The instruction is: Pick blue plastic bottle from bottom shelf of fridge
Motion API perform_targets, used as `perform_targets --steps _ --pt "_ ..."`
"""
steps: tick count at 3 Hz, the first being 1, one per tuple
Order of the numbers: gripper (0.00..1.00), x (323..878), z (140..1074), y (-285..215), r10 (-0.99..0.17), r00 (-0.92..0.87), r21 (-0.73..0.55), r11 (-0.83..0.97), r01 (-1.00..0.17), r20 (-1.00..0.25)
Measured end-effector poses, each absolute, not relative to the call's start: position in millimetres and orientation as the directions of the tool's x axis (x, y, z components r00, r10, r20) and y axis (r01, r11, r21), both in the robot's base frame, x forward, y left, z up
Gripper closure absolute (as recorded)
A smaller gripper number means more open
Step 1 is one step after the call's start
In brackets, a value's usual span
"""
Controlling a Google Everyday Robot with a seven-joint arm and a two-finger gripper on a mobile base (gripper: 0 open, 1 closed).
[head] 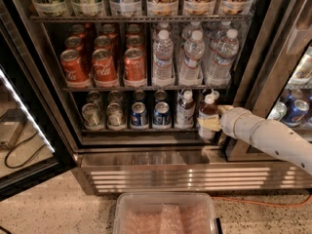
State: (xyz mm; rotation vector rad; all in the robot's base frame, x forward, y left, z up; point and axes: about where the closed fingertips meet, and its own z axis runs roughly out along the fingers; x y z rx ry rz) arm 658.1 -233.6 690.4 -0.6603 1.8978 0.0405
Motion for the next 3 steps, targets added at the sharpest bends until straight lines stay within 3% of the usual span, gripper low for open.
perform_targets --steps 3 --pt "1.00 642.8 696.7 -236.9 -0.366 -0.221 -0.208 0.828 -0.521 -0.904"
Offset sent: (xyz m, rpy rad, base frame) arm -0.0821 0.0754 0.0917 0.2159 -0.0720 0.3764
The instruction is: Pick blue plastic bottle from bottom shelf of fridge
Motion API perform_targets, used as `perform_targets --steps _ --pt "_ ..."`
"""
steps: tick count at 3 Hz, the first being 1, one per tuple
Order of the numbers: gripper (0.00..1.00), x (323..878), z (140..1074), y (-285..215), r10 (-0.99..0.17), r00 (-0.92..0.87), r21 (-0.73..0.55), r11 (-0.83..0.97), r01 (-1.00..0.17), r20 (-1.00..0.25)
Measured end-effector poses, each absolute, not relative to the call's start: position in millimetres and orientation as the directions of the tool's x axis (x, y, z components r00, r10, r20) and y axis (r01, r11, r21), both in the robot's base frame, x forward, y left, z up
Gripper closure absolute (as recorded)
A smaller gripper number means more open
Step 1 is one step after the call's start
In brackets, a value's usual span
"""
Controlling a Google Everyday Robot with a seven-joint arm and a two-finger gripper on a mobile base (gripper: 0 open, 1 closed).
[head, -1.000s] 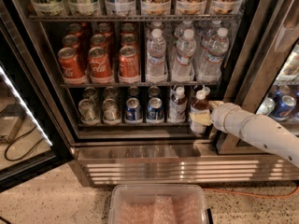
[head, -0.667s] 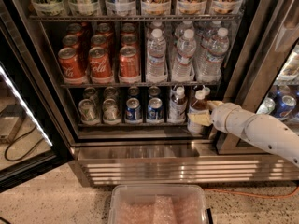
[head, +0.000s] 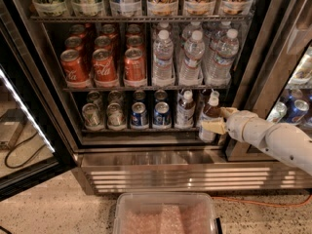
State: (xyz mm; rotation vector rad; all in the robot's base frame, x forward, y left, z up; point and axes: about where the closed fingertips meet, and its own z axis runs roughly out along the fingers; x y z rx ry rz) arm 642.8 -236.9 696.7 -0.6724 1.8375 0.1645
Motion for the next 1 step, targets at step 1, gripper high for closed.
perform_targets --steps 1 --pt "1.00 642.8 696.7 -236.9 -0.366 -0.221 -0.208 0.828 -0.521 -0.904"
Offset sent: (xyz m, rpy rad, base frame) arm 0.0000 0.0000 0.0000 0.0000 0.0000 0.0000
